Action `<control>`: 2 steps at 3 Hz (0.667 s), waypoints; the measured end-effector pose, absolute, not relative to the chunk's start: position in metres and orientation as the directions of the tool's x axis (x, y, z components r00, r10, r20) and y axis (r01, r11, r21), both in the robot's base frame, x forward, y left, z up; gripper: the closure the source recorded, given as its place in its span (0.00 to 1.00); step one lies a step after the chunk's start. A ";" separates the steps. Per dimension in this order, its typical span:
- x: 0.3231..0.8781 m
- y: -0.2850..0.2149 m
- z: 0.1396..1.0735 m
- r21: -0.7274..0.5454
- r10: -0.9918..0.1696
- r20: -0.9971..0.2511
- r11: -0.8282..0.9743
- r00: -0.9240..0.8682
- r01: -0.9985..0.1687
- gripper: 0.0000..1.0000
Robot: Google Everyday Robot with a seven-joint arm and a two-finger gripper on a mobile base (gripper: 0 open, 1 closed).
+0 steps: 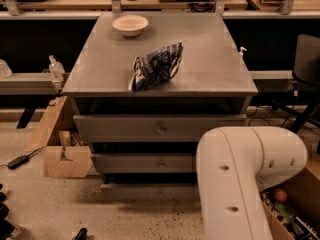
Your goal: Open bottom drawer
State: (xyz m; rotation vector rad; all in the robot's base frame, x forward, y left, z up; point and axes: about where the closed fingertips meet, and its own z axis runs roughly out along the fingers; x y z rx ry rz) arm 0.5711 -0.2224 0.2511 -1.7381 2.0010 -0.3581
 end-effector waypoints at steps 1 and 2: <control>0.578 -0.217 0.239 -0.480 -0.991 -0.106 0.123 -0.081 -0.869 0.00; 0.586 -0.211 0.228 -0.465 -0.996 -0.053 0.082 -0.065 -0.882 0.00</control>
Offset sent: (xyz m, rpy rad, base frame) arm 0.0261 0.0192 -0.0356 -0.1809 0.0633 0.0563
